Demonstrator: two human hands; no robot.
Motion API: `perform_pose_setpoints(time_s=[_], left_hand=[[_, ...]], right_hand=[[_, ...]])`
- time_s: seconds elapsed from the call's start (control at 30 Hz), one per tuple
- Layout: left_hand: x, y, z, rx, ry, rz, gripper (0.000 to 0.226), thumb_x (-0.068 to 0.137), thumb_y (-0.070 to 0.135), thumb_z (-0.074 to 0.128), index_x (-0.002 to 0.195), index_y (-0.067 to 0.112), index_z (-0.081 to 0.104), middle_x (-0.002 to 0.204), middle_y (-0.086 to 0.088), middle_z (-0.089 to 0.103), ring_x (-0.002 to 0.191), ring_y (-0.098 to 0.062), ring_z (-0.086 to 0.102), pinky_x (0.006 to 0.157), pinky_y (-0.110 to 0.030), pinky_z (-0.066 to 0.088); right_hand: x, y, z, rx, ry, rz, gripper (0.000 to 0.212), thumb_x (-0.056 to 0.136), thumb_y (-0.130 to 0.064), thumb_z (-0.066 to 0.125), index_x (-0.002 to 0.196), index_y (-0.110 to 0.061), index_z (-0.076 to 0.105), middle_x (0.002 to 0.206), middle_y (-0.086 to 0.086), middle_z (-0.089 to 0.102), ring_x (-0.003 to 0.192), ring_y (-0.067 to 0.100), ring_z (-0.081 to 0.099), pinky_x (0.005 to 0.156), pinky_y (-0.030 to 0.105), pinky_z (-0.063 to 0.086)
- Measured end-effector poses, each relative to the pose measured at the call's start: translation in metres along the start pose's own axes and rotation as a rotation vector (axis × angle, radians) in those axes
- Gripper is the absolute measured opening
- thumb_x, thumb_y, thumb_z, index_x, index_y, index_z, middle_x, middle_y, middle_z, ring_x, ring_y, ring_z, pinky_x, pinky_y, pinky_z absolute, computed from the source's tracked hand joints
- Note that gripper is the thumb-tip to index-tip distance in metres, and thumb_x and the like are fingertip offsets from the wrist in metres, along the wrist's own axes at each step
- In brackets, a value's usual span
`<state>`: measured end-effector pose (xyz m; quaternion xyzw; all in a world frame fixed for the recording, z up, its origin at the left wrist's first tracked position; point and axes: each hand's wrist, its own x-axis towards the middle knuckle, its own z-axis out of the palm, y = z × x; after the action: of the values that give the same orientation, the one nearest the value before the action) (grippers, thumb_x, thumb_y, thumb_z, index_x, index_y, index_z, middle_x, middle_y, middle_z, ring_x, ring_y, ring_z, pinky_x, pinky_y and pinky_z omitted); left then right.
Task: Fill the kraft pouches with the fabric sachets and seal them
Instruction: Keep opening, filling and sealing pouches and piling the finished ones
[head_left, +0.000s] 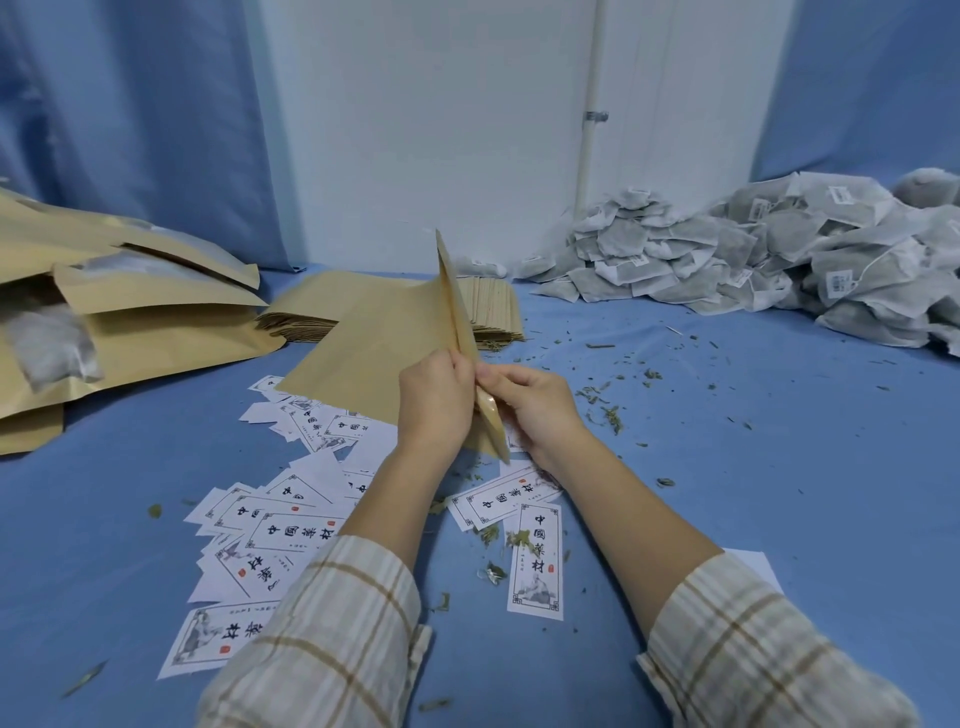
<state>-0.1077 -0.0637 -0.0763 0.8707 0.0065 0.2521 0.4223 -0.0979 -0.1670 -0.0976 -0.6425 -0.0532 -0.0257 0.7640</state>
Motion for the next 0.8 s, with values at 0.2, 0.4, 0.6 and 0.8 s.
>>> perform_pose_setpoints(time_s=[0.2, 0.4, 0.6, 0.8], left_hand=[[-0.001, 0.004, -0.006, 0.082, -0.144, 0.017, 0.027, 0.096, 0.021, 0.039, 0.084, 0.002, 0.054, 0.091, -0.021, 0.063, 0.076, -0.034, 0.057, 0.06, -0.029, 0.037], [0.002, 0.014, -0.004, 0.242, -0.195, 0.063, 0.02, 0.097, 0.013, 0.036, 0.096, 0.001, 0.052, 0.103, -0.026, 0.061, 0.085, -0.035, 0.053, 0.065, -0.03, 0.032], [0.0, 0.016, -0.007, 0.272, -0.191, 0.085, 0.017, 0.096, 0.014, 0.037, 0.089, 0.004, 0.049, 0.1, -0.026, 0.061, 0.089, -0.038, 0.054, 0.065, -0.029, 0.029], [-0.001, 0.032, -0.008, 0.28, -0.161, 0.112, 0.023, 0.092, 0.02, 0.04, 0.071, 0.009, 0.042, 0.089, -0.025, 0.059, 0.074, -0.034, 0.044, 0.063, -0.031, 0.033]], right_hand=[[-0.005, -0.005, 0.01, -0.968, 0.124, -0.494, 0.02, 0.097, -0.024, 0.041, 0.1, -0.007, 0.052, 0.087, 0.002, 0.055, 0.075, 0.017, 0.049, 0.066, 0.028, 0.035], [0.001, -0.004, 0.008, -0.799, 0.214, -0.35, 0.012, 0.099, -0.019, 0.037, 0.09, -0.011, 0.038, 0.069, -0.004, 0.046, 0.059, 0.01, 0.043, 0.047, 0.022, 0.026], [0.014, -0.009, -0.019, -0.599, 0.486, -0.047, 0.012, 0.097, -0.016, 0.035, 0.097, -0.005, 0.041, 0.083, 0.007, 0.049, 0.06, 0.007, 0.04, 0.046, 0.022, 0.028], [0.008, -0.008, -0.013, -1.007, 0.424, -0.435, 0.007, 0.082, -0.018, 0.05, 0.088, -0.017, 0.048, 0.082, -0.003, 0.039, 0.065, 0.017, 0.038, 0.052, 0.027, 0.025]])
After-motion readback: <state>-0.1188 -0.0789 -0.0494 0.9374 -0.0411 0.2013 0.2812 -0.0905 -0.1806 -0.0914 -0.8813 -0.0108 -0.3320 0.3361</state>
